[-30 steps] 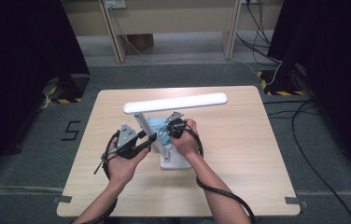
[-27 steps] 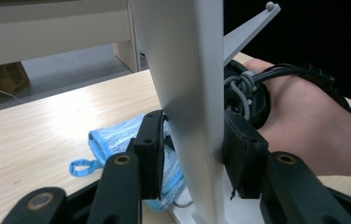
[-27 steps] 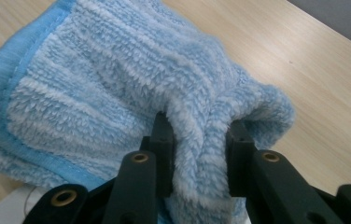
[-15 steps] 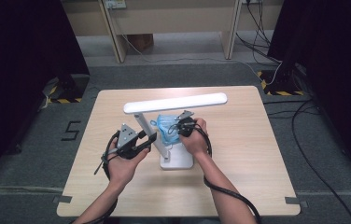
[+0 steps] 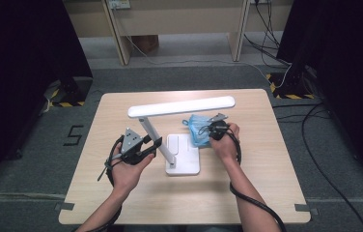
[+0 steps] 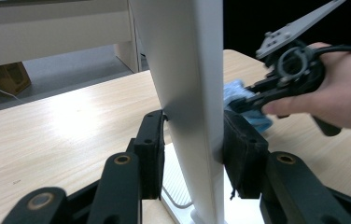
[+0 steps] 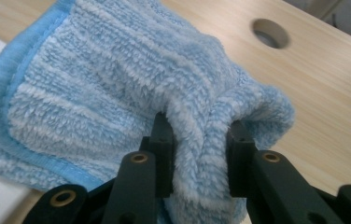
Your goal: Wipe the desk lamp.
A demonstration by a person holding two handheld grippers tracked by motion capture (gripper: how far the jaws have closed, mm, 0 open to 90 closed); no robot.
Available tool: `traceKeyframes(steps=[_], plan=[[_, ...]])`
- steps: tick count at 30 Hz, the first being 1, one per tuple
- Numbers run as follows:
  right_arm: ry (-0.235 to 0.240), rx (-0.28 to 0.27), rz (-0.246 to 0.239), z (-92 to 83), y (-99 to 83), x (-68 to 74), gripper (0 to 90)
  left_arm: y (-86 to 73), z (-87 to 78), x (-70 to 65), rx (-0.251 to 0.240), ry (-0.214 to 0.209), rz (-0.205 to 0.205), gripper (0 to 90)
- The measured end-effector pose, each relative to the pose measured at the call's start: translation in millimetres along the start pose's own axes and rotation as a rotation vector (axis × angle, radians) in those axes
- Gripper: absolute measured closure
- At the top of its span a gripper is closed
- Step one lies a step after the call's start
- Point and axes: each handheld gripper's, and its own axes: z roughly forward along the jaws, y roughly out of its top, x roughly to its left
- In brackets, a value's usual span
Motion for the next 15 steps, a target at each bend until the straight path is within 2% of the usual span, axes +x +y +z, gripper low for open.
traceKeyframes(steps=[4, 7, 10, 15], plan=[[-0.044, 0.01, 0.044, -8.4, -11.8, -23.0, 70.8, -0.4, -0.2, -0.2, -0.003, 0.001, -0.002, 61.2], [-0.078, 0.024, 0.06, -12.2, -23.6, -38.1, 70.5, -0.5, -0.2, -0.1, -0.004, 0.001, -0.003, 61.3], [-0.098, 0.044, 0.09, -14.5, -32.8, -46.4, 70.0, -0.6, 0.1, 0.2, -0.005, 0.002, 0.0, 61.4], [-0.118, 0.053, 0.104, -12.4, -44.3, -53.6, 64.0, -0.5, 0.2, 2.1, -0.004, 0.008, 0.005, 62.3]])
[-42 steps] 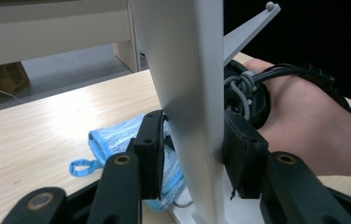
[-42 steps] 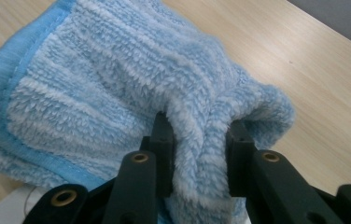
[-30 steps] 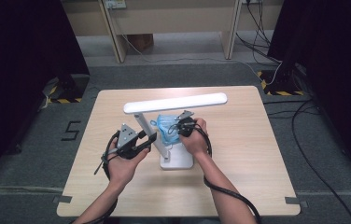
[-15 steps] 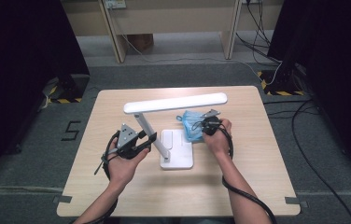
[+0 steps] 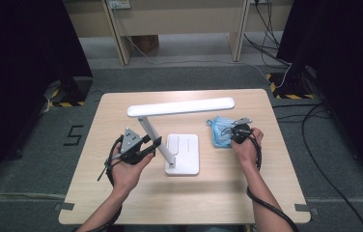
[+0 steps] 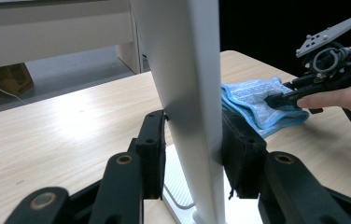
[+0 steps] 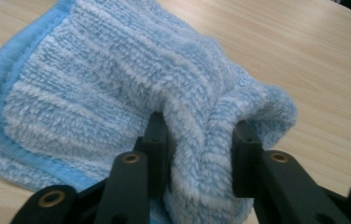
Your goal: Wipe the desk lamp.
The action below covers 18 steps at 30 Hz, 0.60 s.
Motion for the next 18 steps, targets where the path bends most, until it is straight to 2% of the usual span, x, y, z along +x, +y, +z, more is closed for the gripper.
traceKeyframes(steps=[5, 9, 13, 18], plan=[[-0.01, -0.012, 0.012, 0.1, -1.2, -0.2, 50.3, -0.3, -0.5, 0.4, -0.004, -0.002, -0.001, 62.4], [-0.01, -0.03, 0.031, -4.5, -4.5, -0.7, 42.2, -1.0, -0.9, 1.6, -0.012, -0.001, -0.001, 57.8], [0.007, -0.032, 0.043, -10.5, -8.9, 0.4, 39.1, -1.6, -1.8, 2.8, -0.019, -0.01, 0.003, 48.6], [0.027, -0.053, 0.053, -20.8, -16.5, 0.8, 38.0, -3.9, -4.7, 6.3, -0.014, -0.052, 0.003, 37.6]])
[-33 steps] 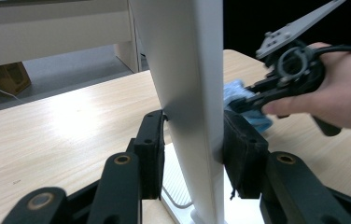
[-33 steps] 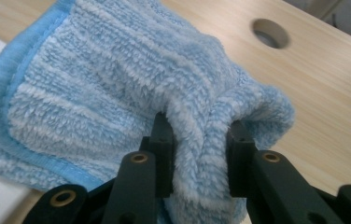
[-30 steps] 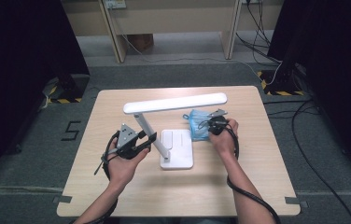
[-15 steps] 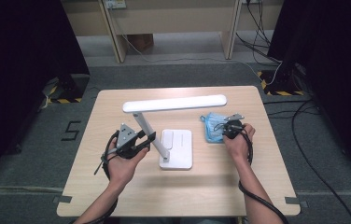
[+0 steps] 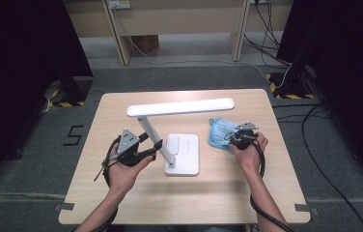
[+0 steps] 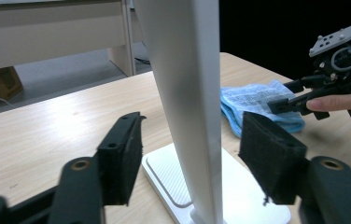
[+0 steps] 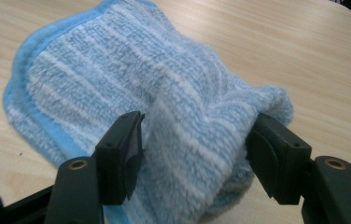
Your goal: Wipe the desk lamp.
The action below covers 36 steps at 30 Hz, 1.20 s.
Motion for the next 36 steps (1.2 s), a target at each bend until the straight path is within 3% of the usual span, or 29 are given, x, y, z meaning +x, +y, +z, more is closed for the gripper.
traceKeyframes(steps=[12, 18, 23, 36], plan=[[0.047, -0.054, 0.005, -29.4, -20.7, -1.0, 36.7, -19.7, -21.5, 11.9, 0.015, -0.021, 0.069, 31.2], [0.072, -0.076, 0.018, -44.4, -34.6, -0.7, 37.1, -42.0, -35.7, 27.8, 0.031, -0.001, 0.066, 31.2], [0.109, -0.09, 0.011, -57.0, -49.1, -1.9, 38.4, -59.2, -45.6, 43.6, 0.049, 0.032, 0.054, 31.5], [0.18, -0.087, -0.004, -77.3, -87.9, 2.1, 40.1, -110.6, -56.0, 82.3, 0.166, 0.136, 0.02, 31.8]])
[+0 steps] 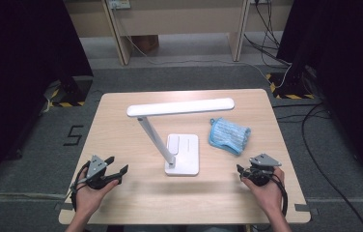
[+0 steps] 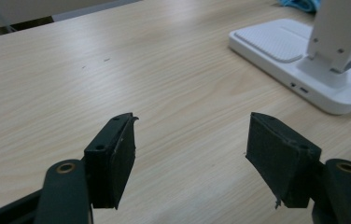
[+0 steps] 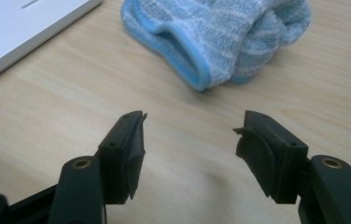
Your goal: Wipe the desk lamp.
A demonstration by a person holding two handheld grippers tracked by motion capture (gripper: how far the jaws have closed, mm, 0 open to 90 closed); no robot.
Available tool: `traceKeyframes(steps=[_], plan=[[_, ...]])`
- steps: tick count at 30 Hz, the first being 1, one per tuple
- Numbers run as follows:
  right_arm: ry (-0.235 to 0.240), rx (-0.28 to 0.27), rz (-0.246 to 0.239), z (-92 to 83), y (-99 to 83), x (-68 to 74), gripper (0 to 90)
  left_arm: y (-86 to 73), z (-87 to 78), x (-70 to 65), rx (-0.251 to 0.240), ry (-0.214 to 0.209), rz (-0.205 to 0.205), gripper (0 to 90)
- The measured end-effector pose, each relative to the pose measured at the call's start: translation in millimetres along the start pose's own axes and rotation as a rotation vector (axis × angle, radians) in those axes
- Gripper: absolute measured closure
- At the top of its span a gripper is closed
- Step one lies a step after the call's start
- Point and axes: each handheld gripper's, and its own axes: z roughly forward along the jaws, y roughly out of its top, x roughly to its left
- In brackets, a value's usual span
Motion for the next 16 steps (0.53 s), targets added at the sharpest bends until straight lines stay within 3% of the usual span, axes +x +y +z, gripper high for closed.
traceKeyframes(steps=[5, 10, 16], plan=[[0.019, -0.028, 0.012, -5.3, -13.8, 3.7, 41.3, -10.2, 3.8, 8.4, 0.007, 0.02, -0.028, 32.1], [0.017, -0.108, 0.065, -7.1, -21.2, 1.0, 42.0, -16.8, 6.4, 10.6, 0.011, 0.024, -0.047, 32.8], [0.016, -0.174, 0.096, -8.1, -19.9, -2.1, 34.9, -17.6, 5.2, 9.4, 0.004, 0.023, -0.052, 32.7]])
